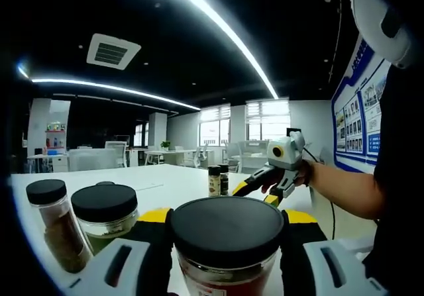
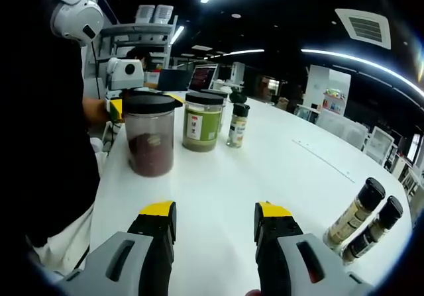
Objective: Pick up the mixed condiments and ingredients on the table and sort them into separate groups
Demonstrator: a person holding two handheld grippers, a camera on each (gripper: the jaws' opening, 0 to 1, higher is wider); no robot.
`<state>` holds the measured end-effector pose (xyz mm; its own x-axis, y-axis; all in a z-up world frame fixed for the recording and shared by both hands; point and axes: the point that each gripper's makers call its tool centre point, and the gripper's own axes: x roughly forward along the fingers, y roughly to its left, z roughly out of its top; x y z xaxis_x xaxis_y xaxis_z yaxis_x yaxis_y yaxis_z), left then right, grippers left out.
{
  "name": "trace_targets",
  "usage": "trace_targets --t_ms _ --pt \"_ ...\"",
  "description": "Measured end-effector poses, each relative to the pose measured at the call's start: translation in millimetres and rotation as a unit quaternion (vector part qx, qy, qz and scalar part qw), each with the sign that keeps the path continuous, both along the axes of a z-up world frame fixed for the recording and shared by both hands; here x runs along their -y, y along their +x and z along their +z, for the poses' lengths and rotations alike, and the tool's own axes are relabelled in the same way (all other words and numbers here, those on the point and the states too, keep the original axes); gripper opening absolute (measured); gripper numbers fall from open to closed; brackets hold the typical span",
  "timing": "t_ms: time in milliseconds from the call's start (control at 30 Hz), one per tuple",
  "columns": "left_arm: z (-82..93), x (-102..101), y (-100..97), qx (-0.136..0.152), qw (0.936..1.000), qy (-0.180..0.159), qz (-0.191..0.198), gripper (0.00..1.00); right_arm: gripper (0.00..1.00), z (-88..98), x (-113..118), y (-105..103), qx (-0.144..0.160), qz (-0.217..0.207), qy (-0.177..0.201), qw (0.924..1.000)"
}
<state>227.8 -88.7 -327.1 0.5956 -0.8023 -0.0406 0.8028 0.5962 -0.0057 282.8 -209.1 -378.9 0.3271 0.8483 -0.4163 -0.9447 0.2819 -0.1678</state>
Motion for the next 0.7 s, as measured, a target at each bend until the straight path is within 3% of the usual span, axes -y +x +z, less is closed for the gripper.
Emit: trace_targets --t_ms 700 --pt "1.4 4.7 1.5 0.000 0.9995 0.021 0.022 0.63 0.48 -1.5 6.6 -0.8 0.000 -0.006 -0.001 1.0000"
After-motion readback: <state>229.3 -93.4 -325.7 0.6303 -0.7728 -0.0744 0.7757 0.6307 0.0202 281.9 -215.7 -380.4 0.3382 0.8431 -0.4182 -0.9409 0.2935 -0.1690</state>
